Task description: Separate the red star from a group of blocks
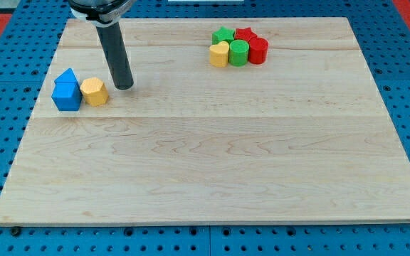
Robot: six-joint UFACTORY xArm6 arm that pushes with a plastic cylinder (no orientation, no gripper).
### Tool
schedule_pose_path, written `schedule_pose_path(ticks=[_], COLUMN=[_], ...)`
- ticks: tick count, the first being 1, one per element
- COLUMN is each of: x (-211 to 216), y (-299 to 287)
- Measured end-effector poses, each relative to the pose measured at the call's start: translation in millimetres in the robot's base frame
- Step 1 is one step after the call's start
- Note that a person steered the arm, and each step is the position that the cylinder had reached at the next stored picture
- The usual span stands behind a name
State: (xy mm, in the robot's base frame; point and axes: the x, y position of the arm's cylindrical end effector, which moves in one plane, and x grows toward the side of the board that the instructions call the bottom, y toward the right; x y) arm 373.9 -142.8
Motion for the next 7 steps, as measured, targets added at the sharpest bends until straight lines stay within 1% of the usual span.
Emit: schedule_pose_path(ticks=[2, 3, 4, 5, 6, 7], x=[1, 4, 15, 15, 9, -38], y=[-1, 4, 28, 28, 34, 41])
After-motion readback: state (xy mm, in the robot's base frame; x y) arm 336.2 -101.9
